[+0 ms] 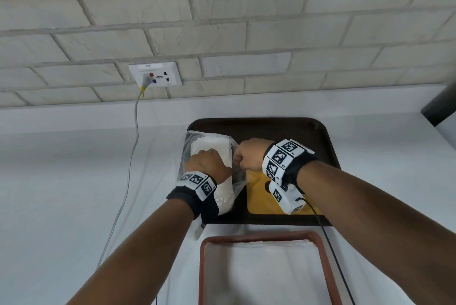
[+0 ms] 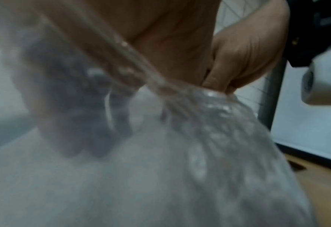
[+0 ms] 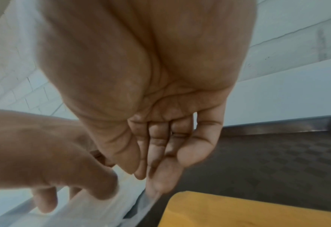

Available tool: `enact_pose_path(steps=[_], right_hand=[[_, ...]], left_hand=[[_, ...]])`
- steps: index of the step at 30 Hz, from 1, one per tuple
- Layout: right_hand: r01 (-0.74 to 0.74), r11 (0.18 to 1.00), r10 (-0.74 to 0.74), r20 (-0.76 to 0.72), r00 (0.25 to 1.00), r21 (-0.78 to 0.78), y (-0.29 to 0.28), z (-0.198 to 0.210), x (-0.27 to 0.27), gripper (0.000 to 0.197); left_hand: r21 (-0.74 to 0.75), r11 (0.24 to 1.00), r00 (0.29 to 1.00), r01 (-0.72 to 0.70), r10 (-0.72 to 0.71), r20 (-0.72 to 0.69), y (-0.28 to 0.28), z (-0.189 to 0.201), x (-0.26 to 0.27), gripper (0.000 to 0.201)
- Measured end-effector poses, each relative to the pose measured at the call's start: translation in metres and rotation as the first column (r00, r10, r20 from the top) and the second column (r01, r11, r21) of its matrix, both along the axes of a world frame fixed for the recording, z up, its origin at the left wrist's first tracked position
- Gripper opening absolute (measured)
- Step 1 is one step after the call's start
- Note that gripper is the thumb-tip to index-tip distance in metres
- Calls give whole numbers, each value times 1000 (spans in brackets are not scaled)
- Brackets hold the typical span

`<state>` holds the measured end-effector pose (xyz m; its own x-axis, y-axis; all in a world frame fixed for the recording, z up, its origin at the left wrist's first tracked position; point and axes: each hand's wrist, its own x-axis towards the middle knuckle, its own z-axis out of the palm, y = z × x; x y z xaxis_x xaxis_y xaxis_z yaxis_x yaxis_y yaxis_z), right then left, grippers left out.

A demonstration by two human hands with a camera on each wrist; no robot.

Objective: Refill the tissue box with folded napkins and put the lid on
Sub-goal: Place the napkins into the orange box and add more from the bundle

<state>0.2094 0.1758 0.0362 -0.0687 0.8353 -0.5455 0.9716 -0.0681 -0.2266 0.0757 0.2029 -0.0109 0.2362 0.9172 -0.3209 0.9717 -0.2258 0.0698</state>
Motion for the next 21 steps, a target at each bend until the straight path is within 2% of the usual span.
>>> enact_pose_path(steps=[2,5,9,13,21], right_hand=[[-1,1000,1,-12,1000,-2,0,1,0,30],[11,1000,-11,-19,1000,-7,0,-1,-2,30],[16,1000,-16,-3,1000,-14,2,-4,-4,30],[-18,1000,19,23,1000,-16,4,-7,-5,31],[9,1000,-9,33,999,-7,4,-11,1,31]], left_hand=[[-25,999,999,-41,42,24,3,4,-5,48],[-76,992,990,-101,107,87,9,7,-14,43],[-92,992,986,-91,103,132,9,4,-19,58],[-18,1000,998,-25,26,52,-9,-3,-6,87],[15,998,997,-57,56,57,-9,-6,2,78]])
